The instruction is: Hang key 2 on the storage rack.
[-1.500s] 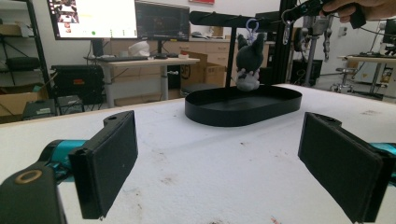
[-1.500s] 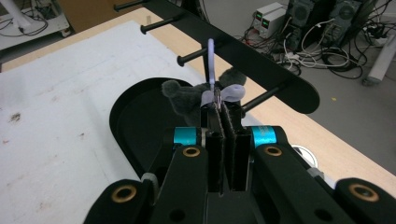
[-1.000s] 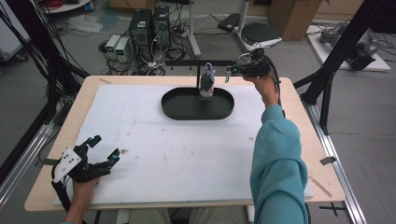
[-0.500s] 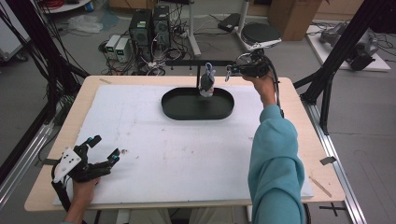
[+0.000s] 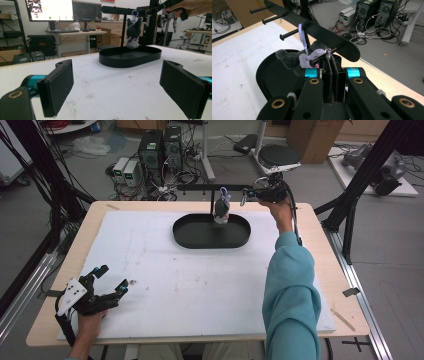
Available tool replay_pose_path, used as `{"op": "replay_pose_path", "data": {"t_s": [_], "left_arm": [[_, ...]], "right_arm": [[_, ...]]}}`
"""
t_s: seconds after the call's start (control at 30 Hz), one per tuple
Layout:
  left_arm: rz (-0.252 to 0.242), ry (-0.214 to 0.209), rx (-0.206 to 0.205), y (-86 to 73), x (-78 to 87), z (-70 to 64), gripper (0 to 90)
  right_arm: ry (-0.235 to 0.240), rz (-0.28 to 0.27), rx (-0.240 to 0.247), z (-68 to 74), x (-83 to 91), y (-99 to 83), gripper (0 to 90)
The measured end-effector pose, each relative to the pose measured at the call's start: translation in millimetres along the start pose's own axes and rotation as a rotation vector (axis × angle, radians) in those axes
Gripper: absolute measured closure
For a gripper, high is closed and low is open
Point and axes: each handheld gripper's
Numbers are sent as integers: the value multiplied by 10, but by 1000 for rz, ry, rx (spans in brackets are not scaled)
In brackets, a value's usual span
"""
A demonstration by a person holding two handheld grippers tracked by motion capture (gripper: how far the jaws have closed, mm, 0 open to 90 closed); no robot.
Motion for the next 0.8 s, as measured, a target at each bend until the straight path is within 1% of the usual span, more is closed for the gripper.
{"op": "replay_pose_path", "data": {"t_s": [0.27,0.37,0.4,0.47,0.5,0.6,0.67,0.8], "left_arm": [[0,0,0,0,0,2,124],[1,1,1,0,1,2,124],[2,-1,0,0,1,3,124],[1,-1,0,0,1,3,124],[1,-1,0,0,1,2,124],[2,-1,0,0,1,2,124],[0,0,0,-1,0,2,124],[1,-1,0,0,1,2,124]], "right_arm": [[-4,1,13,-25,-27,-8,875],[-6,5,6,-30,-24,-13,868],[-8,2,14,-40,-30,-13,867],[-11,9,16,-47,-33,-18,849],[-12,14,6,-44,-32,-21,837],[-17,14,15,-55,-37,-23,829],[-17,7,11,-58,-40,-24,812],[-34,10,16,-68,-35,-27,794]]}}
Point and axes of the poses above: each handheld gripper's, and its own axes: x roughly backward along the jaws, y roughly out of its top, z roughly to its left, and after that the axes turned 9 degrees about -x, right-handed
